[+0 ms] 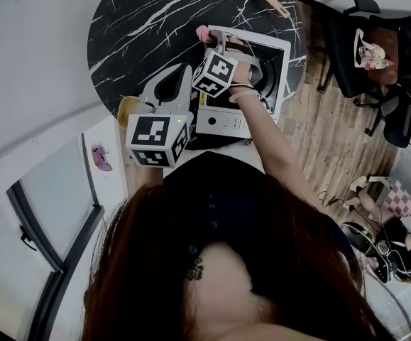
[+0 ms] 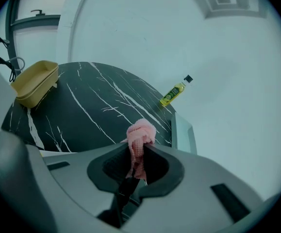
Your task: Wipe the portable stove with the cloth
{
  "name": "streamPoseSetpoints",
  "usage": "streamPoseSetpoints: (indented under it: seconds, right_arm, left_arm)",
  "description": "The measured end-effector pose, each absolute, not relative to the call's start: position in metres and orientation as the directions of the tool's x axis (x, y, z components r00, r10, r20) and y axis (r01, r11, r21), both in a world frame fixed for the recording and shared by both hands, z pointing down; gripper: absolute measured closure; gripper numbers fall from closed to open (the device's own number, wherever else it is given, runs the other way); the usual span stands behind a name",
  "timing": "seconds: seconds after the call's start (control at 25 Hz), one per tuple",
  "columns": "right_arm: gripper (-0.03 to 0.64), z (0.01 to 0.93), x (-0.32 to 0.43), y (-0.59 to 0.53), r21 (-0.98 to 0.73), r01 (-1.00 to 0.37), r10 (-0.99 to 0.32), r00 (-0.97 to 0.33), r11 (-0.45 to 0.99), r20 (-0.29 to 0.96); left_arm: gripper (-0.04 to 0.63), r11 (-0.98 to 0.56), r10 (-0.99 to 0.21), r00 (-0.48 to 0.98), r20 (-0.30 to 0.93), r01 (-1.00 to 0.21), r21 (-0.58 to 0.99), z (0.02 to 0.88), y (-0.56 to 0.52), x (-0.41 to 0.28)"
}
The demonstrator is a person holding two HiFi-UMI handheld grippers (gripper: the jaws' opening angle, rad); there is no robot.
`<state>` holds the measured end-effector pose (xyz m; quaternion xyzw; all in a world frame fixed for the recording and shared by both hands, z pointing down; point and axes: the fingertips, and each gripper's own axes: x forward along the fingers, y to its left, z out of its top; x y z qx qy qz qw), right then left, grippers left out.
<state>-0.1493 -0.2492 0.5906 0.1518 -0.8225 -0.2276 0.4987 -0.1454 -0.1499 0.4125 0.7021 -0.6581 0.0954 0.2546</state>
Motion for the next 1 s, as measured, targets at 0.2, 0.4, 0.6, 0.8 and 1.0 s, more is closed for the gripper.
streamPoseSetpoints:
  seconds: [0.2,0.4,0.6,0.8,1.0]
  right_arm:
    - [0.557,0.591,-0.152,-0.258,0.508,-0.071,-0.479,-0.464,0.858,0.745]
    - [0.557,0.589,-0.153,-0.273,0.478,-0.152,-0.488,-0.473,0.865,0.734]
    - [0.554,0.587,-0.155,-0.282,0.433,-0.224,-0.484,-0.496,0.873,0.720]
    - [0.554,0.579,-0.157,-0.284,0.374,-0.293,-0.475,-0.540,0.880,0.695]
    - [0.554,0.552,-0.156,-0.285,0.274,-0.397,-0.475,-0.612,0.876,0.632]
  left_arm:
    - [0.584,-0.005,-0.875,0.118,0.469,-0.972,0.235,0.414,-0.156,-0.150]
    - [0.584,0.001,-0.873,0.114,0.474,-0.972,0.236,0.417,-0.157,-0.154]
    - [0.584,0.013,-0.872,0.103,0.479,-0.972,0.233,0.418,-0.158,-0.157]
    - [0.584,0.024,-0.871,0.093,0.482,-0.973,0.229,0.420,-0.156,-0.160]
    - [0.584,0.028,-0.879,0.083,0.470,-0.974,0.223,0.416,-0.153,-0.160]
